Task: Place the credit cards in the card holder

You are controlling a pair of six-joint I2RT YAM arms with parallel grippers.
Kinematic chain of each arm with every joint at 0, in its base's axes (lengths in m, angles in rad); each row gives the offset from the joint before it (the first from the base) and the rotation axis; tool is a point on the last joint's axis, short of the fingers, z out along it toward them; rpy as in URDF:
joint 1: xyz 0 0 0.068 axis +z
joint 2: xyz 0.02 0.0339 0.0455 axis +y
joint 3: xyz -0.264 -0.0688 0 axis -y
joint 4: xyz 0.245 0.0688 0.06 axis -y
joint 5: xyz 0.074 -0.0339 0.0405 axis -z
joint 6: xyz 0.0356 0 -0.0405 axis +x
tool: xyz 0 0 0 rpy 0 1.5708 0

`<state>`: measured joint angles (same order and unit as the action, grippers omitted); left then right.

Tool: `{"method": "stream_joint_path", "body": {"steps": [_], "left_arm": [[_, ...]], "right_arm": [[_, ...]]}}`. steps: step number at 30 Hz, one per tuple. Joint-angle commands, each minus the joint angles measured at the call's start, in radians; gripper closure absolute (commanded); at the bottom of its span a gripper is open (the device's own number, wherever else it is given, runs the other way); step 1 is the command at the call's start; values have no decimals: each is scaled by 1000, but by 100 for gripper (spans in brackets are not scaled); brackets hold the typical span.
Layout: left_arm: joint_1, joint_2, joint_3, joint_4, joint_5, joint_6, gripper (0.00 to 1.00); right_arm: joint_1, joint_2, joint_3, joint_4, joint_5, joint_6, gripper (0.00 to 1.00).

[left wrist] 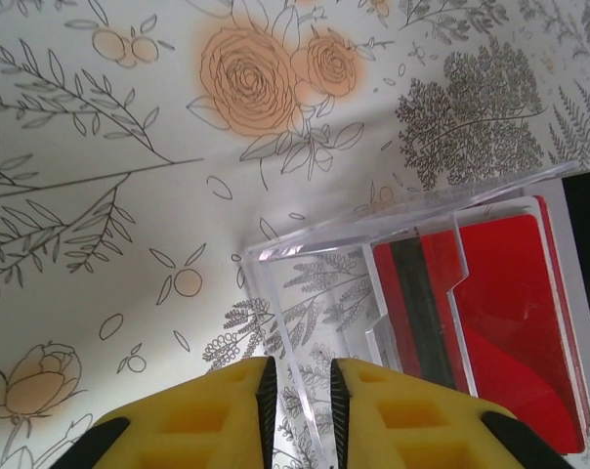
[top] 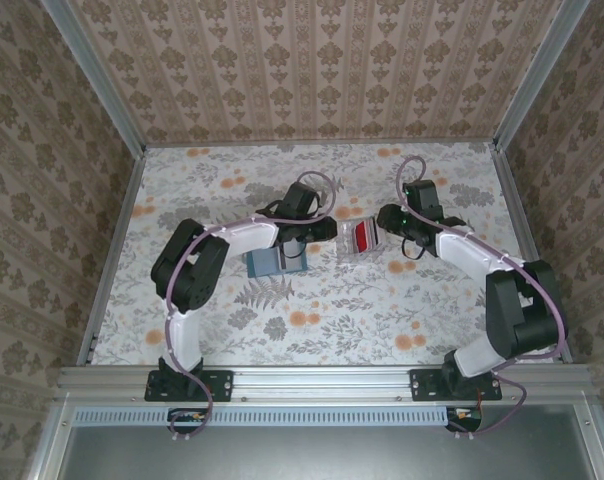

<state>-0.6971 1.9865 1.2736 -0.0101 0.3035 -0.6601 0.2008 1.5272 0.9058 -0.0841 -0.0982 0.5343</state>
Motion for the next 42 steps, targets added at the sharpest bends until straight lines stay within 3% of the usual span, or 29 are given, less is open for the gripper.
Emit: {"method": "stream_joint_path", "body": {"steps": [1,14,31,42], "left_arm": [[-16,16,30,7,36,-20,74],[-39,31,44,7,47,-33,74],[-45,44,39,19,54,-42,74],[-45,42,40,10,51,-35,74]], "right_arm": [[4,25,-5,16,-59,25,60],[41,60,20,29,-120,23,60],[75,91,39,-40,-51,-37,58],[86,8,8,14,-93,-54,58]]}}
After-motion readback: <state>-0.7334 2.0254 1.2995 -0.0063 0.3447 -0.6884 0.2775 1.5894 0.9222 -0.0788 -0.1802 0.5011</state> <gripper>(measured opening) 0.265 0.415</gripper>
